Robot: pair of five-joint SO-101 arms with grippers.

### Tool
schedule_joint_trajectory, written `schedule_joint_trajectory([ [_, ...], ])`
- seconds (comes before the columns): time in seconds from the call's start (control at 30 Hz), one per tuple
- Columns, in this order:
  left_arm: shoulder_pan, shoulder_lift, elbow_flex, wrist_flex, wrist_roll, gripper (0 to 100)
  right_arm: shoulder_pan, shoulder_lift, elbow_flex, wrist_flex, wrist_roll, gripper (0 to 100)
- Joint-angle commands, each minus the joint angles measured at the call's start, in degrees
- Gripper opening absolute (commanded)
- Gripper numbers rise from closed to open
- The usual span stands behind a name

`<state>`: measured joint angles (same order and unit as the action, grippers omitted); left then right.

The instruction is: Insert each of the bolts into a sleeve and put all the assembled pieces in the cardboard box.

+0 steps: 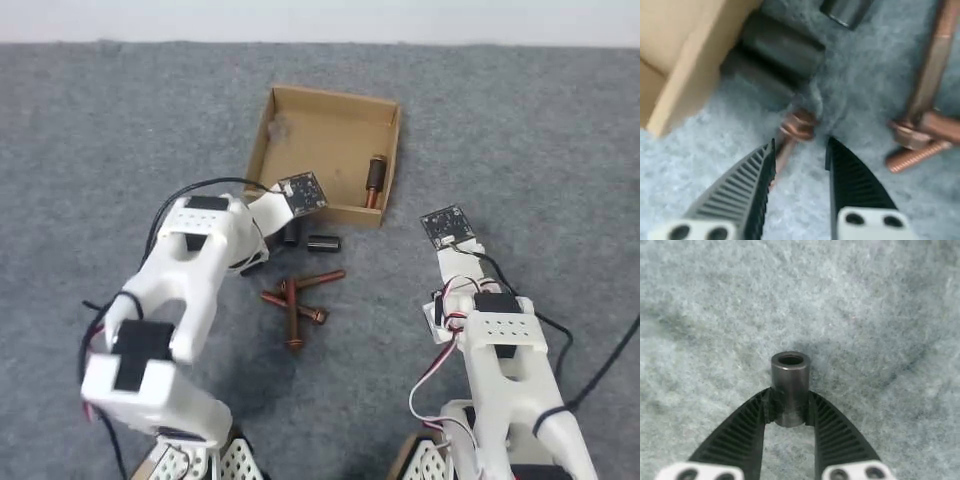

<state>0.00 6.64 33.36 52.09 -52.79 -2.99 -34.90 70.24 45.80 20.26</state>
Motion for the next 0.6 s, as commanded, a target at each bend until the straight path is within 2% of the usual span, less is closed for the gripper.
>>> schedule_joint_trajectory([
  [0.0, -1.32, 4.31, -7.52, -0.79, -0.62, 16, 0.31, -2.51, -0.26, -1.01, 0.79, 0.7],
  [0.17, -0.35, 5.19, -9.19, 1.49, -0.53, 16, 0.31, -2.51, -0.26, -1.10, 0.79, 0.7],
  [0.3, 2.29, 5.19, -9.45, 3.52, 1.41, 6, 0.31, -2.51, -0.35, -1.10, 0.79, 0.7],
  [0.37, 4.13, 5.19, -9.63, 6.86, 5.63, 1, 0.31, -2.51, -0.35, -1.10, 0.79, 0.7],
  [0.57, 8.44, 5.71, -9.63, 13.45, 24.79, 1, 0.31, -2.51, -0.35, -1.10, 0.88, 0.7],
])
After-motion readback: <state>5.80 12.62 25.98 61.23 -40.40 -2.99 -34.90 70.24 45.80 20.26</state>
